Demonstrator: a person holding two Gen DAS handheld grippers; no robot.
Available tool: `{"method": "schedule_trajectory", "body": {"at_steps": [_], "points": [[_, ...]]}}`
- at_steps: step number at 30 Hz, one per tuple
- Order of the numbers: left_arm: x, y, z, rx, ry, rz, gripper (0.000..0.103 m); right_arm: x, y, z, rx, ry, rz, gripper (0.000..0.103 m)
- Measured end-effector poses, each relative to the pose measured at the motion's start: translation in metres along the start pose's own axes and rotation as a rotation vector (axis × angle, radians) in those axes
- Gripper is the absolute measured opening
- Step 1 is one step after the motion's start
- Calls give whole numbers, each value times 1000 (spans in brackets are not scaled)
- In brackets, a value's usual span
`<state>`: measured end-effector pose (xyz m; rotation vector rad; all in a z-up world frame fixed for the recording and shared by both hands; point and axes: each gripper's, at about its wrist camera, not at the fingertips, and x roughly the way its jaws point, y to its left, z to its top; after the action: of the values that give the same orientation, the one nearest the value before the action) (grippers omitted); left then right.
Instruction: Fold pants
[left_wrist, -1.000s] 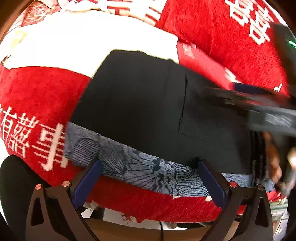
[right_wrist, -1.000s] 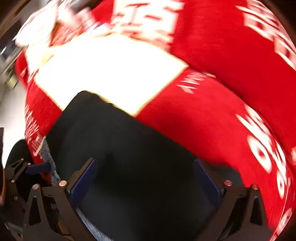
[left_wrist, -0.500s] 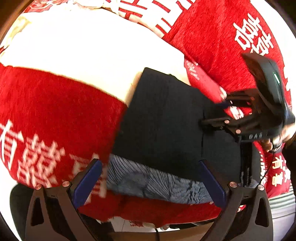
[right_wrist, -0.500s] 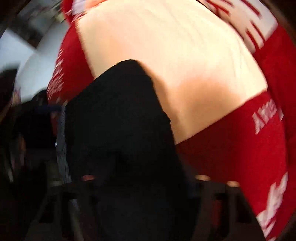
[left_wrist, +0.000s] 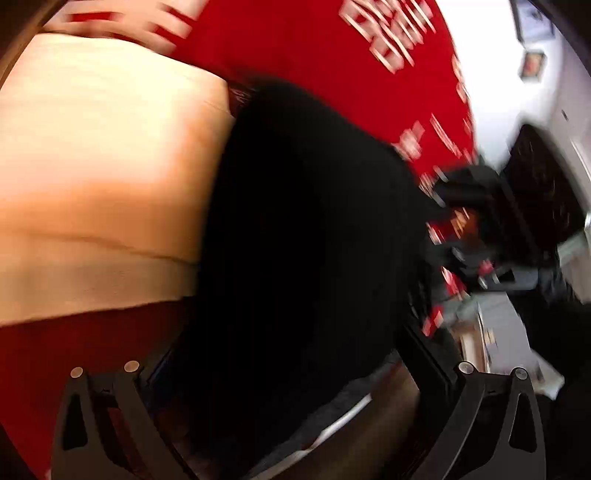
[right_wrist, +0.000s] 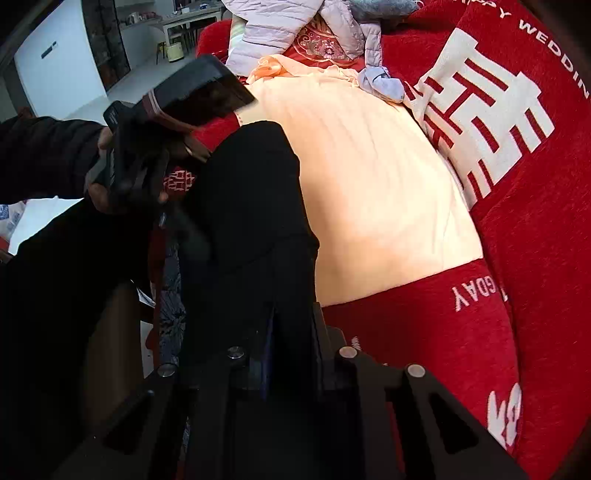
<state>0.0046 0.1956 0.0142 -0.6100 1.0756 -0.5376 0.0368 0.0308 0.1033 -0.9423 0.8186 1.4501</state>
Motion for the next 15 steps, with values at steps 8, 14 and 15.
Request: {"method": "schedule_trajectory", "body": {"at_steps": [8, 14, 15], "points": [[16, -8, 1, -37, 79, 220, 46, 9, -44, -14, 256, 10, -39, 45], [0, -23, 2, -59, 46, 259, 36, 12, -45, -67, 185, 260, -433, 60], [-1, -31, 2, -40, 40, 286, 34, 18, -44, -75, 188, 304, -476, 60]]}}
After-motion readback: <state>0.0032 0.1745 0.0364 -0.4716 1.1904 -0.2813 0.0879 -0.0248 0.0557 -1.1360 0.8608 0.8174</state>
